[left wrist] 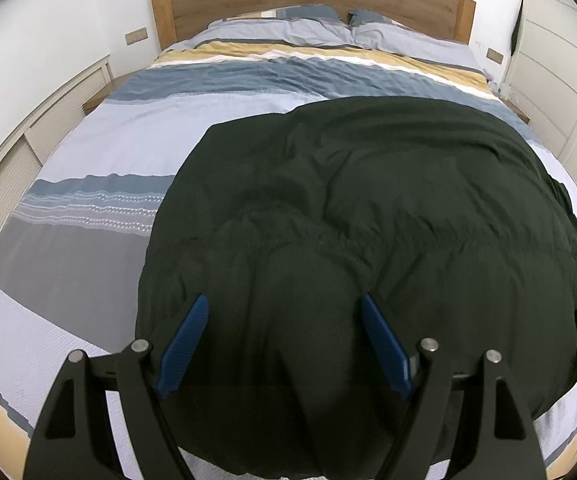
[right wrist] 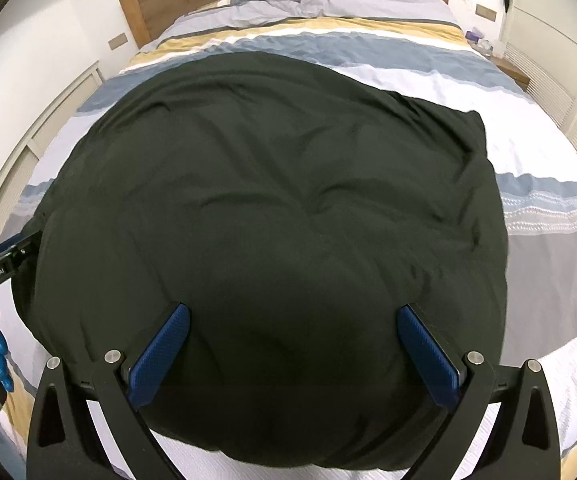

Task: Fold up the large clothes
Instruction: 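Move both open grippers to the end of the folded coat, then grasp the coat's end with both grippers and fold it over the bundle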

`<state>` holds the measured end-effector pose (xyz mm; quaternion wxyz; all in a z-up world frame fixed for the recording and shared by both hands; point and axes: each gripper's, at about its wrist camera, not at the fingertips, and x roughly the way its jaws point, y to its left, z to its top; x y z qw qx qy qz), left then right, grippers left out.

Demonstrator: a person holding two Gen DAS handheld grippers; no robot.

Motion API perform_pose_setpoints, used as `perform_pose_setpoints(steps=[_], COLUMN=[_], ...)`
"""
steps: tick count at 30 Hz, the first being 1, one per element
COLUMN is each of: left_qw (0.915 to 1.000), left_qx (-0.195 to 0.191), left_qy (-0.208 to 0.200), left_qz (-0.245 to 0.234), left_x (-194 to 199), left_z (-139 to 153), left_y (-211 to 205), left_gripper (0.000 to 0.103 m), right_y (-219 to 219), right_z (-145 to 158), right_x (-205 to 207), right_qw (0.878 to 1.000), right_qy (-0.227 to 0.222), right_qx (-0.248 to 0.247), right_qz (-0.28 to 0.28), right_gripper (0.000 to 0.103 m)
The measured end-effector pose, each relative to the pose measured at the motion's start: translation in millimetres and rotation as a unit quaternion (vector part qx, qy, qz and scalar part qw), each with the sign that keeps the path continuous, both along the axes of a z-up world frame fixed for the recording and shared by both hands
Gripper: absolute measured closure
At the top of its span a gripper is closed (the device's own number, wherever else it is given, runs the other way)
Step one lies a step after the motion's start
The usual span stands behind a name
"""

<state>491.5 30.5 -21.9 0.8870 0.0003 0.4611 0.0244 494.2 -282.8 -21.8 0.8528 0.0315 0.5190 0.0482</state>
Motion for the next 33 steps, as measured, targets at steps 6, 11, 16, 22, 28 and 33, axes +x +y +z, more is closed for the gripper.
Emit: perform_pose_setpoints(steps=[6,11,16,22,28,33], left_qw=[1.0,0.9997,0.9995,0.9988,0.9903,0.9753], left_qx=[0.009,0.015,0.011,-0.041,-0.138,-0.216], left_qy=[0.0,-0.011,-0.016,-0.003,0.015,0.043], left_qz=[-0.002,-0.013,-0.025,-0.028,-0.009,-0.007], left_x=[-5.8,-8.8,-9.0,-4.7,10.2,30.2], left_z=[1.5,5.3,8.1,13.3,13.8,-2.7], left_y=[-4.3,-10.1,-10.9,11.3,73.5,118.1], left_gripper=[0.025,0.025,0.025,0.024,0.023,0.023], right_y=[-21.5,-40.4,-61.1,-89.7,-130.7,-165.1], right_z=[-3.7,-5.1,-5.4,-1.8,5.6,-4.0], right_x=[-6.7,-14.2,-23.5,-30.7,-16.8,12.8], right_qw=[1.0,1.0,0.999,0.998,0.995,0.986], right_qy=[0.009,0.013,0.016,0.012,0.003,0.017], right_qx=[-0.005,-0.008,-0.006,0.006,0.055,0.122], right_qz=[-0.012,-0.024,-0.038,-0.056,-0.088,-0.109], right_gripper=[0.001,0.001,0.001,0.001,0.001,0.001])
